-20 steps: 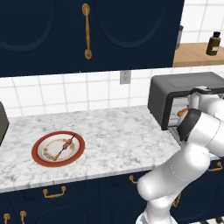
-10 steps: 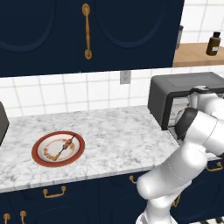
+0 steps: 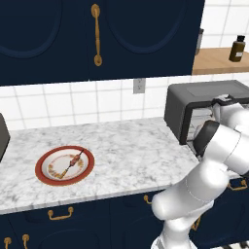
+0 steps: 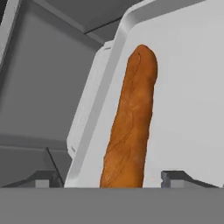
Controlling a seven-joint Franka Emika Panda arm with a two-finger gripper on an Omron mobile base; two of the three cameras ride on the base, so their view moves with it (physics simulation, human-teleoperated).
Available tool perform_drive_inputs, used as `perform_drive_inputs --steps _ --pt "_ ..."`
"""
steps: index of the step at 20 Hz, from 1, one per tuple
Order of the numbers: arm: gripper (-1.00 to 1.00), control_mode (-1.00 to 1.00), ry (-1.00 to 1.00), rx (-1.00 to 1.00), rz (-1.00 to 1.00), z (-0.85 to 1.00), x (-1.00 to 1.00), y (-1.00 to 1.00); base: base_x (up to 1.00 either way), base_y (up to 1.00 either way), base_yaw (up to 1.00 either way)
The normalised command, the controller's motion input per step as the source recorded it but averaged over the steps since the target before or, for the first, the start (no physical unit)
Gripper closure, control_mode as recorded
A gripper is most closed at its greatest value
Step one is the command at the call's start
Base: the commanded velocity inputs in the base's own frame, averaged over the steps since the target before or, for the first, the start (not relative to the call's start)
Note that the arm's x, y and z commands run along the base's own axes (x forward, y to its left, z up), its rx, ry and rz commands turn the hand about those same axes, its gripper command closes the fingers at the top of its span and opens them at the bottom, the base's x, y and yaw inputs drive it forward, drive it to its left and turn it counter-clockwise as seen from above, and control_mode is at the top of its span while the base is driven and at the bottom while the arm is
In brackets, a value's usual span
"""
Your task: Pick up the kebab skewer and baguette bread, and place them inside the toaster oven. Close the toaster oven door and start by setting the timer.
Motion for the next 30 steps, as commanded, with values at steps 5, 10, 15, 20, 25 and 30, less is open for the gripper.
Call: perform_drive_inputs --steps 5,10,15,20,25,30 --pt "-1.00 -1.00 0.02 0.00 0.01 0.58 -0.88 0.35 0.00 0.00 0.00" --pt "-1.00 -1.00 0.06 -0.07 0.14 0.66 -0.96 0.84 0.00 0.00 0.00" --pt "-1.00 -1.00 0.27 -0.17 0.21 0.62 -0.69 1.00 0.00 0.00 0.00" --pt "-1.00 -1.00 0.29 -0.16 0.08 0.26 -0.33 1.00 0.00 0.00 0.00" --pt "-1.00 -1.00 0.11 -0.02 0.00 0.05 -0.13 1.00 0.00 0.00 0.00" --pt "-1.00 -1.00 0.09 0.00 0.00 0.00 -0.05 1.00 0.00 0.00 0.00"
